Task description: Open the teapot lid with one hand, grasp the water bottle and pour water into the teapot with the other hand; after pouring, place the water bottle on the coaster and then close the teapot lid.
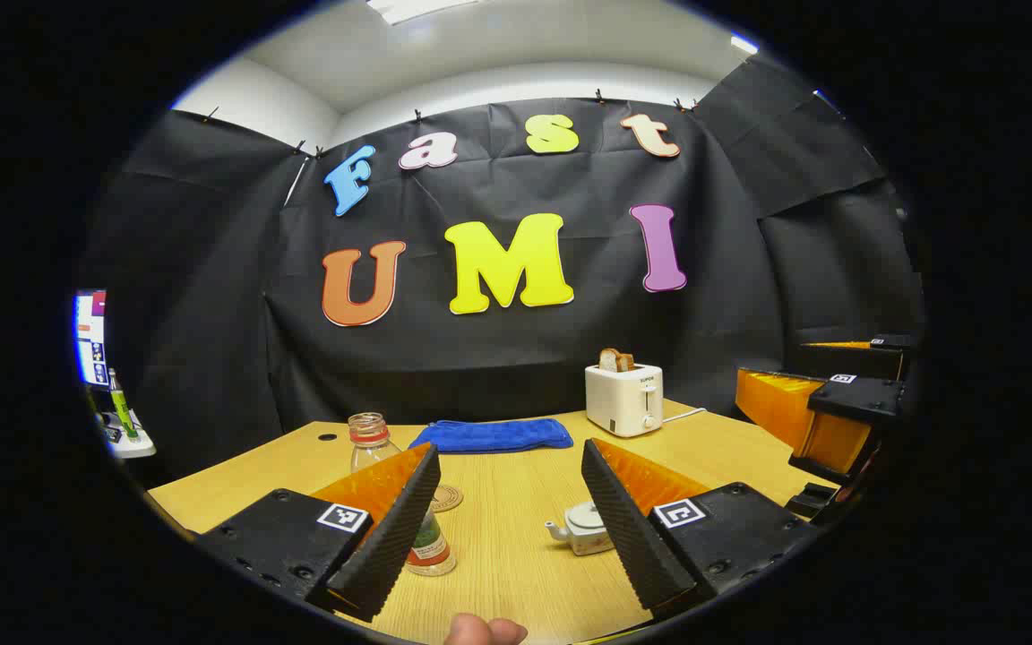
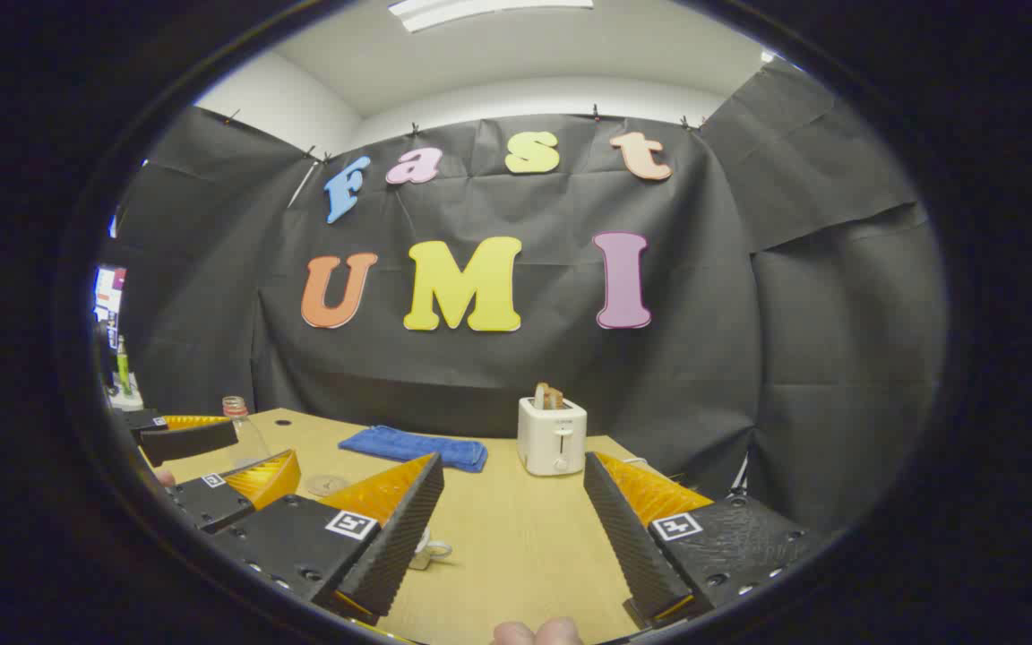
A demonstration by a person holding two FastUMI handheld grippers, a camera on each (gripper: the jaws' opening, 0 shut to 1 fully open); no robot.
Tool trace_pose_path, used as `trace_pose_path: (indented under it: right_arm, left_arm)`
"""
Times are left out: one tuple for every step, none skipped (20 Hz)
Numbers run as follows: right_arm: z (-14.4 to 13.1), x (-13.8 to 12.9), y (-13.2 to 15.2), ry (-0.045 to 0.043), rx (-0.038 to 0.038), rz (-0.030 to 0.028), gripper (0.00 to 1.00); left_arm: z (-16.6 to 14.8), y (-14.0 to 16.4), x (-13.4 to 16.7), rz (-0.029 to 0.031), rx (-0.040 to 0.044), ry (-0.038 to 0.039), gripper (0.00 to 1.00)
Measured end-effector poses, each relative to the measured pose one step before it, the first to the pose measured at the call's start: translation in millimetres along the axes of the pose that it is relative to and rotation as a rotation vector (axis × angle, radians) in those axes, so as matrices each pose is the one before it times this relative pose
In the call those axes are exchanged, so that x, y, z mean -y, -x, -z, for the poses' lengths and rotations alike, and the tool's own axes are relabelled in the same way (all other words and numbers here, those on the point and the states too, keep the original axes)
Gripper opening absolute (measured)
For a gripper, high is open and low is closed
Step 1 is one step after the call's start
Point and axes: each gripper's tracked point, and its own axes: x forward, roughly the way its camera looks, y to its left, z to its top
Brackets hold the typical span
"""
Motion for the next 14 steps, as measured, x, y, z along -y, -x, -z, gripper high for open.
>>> trace_pose_path:
  right_arm:
    - [-1.09,0.15,0.91,0.00194,0.00211,0.00238,0.97]
    - [-1.13,-0.90,1.24,-0.00019,0.00321,0.00202,0.97]
    - [-2.08,-0.90,1.05,0.00041,0.00561,-0.00044,0.97]
    - [-0.74,-0.13,-0.02,0.00344,0.00312,-0.00071,0.93]
    - [-0.10,-0.73,-0.02,0.00261,0.00001,-0.00114,0.97]
    - [0.81,-1.45,0.14,-0.00211,-0.00103,-0.00325,0.97]
    - [0.23,-1.18,0.21,-0.00261,-0.00120,-0.00359,0.95]
    - [1.14,-0.95,0.34,-0.00329,0.00038,-0.00382,0.97]
    - [1.35,-0.34,-1.35,0.00170,-0.00464,-0.00075,0.97]
    - [2.80,0.73,-0.94,-0.00051,-0.00473,0.00107,0.97]
    - [0.73,0.70,-0.89,-0.00678,-0.00240,0.00068,0.97]
    - [2.98,0.33,-0.91,-0.00978,-0.00429,-0.00234,0.95]
    - [2.18,-0.19,-0.71,-0.00656,-0.00483,-0.00163,0.95]
    - [3.73,0.23,-1.33,0.00120,-0.00547,-0.00380,0.95]
  left_arm:
    - [1.24,-1.25,-0.19,0.00142,-0.00321,0.00298,0.99]
    - [0.59,0.49,-0.57,0.00032,-0.00245,0.00392,0.99]
    - [-0.11,0.46,-0.67,-0.00110,-0.00065,0.00156,1.00]
    - [0.11,-0.71,-1.15,-0.00448,-0.00022,0.00003,0.99]
    - [-0.14,0.06,-0.15,-0.00381,-0.00039,-0.00086,0.99]
    - [1.47,-0.98,-1.12,-0.00117,-0.00221,0.00258,0.99]
    - [1.40,-0.51,-0.61,-0.00128,-0.00429,0.00211,1.00]
    - [0.41,-0.44,-0.44,-0.00166,-0.00051,0.00051,0.99]
    - [0.05,-1.14,-0.18,-0.00282,-0.00115,-0.00111,1.00]
    - [1.56,0.10,-1.80,-0.00235,-0.00278,0.00164,0.99]
    - [1.41,-0.29,-1.22,-0.00306,-0.00401,0.00436,0.99]
    - [2.23,-0.20,-0.79,-0.00170,-0.00433,0.00355,0.99]
    - [1.61,-0.50,-1.26,-0.00250,-0.00342,0.00089,0.99]
    - [-0.42,-0.50,-0.39,-0.00299,-0.00079,-0.00144,0.99]
